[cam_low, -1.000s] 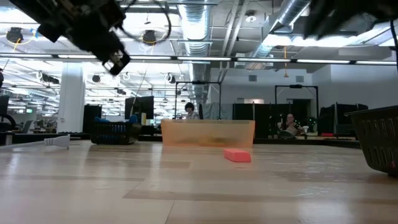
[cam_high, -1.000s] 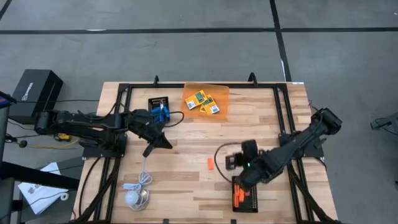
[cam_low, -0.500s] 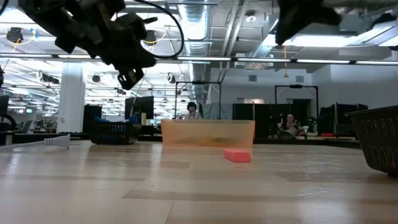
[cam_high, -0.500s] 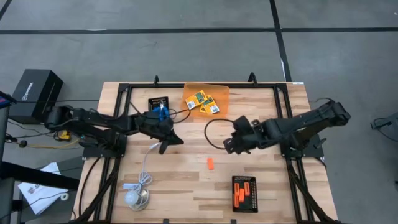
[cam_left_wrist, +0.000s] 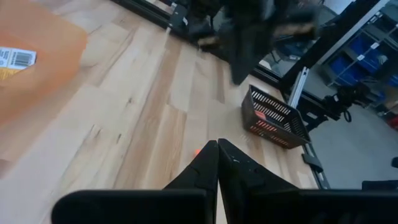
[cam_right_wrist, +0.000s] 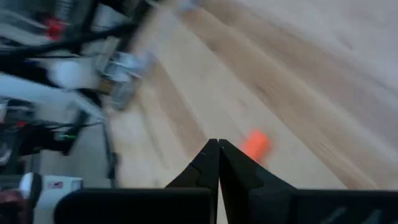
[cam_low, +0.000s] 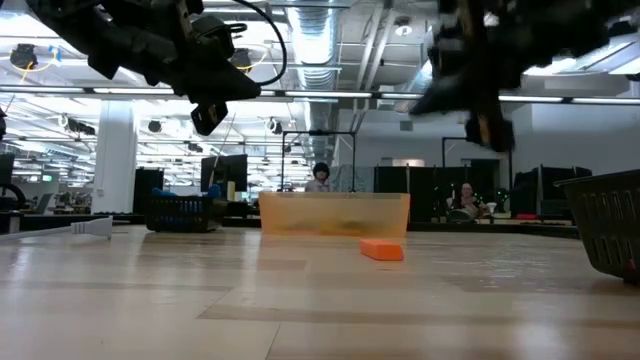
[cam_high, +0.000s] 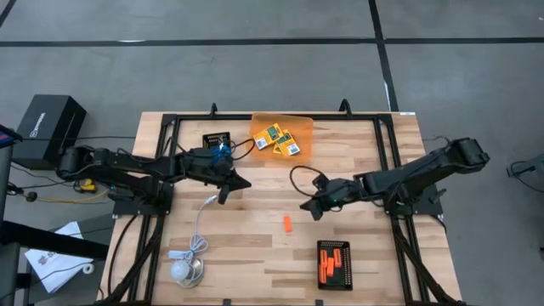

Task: Pick & Place School Supplies
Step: Put the eraser into the bottom black bin

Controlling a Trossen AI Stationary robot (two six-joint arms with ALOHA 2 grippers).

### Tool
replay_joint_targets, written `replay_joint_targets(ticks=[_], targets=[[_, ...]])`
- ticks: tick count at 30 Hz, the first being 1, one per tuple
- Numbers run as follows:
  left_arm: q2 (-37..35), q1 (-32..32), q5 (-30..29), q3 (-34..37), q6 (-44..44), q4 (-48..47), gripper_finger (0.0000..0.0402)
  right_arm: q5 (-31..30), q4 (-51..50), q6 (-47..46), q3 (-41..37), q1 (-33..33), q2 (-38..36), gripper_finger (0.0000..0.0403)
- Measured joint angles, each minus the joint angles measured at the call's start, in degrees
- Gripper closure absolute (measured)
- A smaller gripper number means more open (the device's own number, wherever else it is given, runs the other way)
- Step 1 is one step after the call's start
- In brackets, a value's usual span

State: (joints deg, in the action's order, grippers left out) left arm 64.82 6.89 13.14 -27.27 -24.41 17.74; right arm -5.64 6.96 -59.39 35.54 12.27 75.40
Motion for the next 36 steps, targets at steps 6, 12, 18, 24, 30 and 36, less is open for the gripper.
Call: replay_joint_targets(ticks=[6,12,18,24,30,36], targets=[[0.0,0.0,-0.1,0.0,1.5,-0.2,0.0401,4.3,3.7,-3.6,-1.3,0.9,6.9,0.0403],[0.0,0.0,-0.1,0.0,1.6,-0.2,0.0401,7.2,12.8,-5.3,-1.1,-0.6,13.6,0.0403],[0.0,0.0,-0.2,0.0,1.6,-0.2,0.0401,10.4,12.2,-5.1,-0.7,-1.5,18.6,0.0403],[0.1,0.6,-1.4,0.0,1.7,-0.4,0.0401,11.4,8.1,-1.4,5.0,-2.3,23.2,0.0403],[0.1,2.0,-1.7,0.0,1.7,-0.5,0.0401,11.9,-1.9,4.4,12.2,-3.3,26.6,0.0403],[0.1,2.6,-1.7,0.0,1.7,-0.8,0.0401,13.3,-4.1,7.5,14.1,-4.4,27.2,0.0403]])
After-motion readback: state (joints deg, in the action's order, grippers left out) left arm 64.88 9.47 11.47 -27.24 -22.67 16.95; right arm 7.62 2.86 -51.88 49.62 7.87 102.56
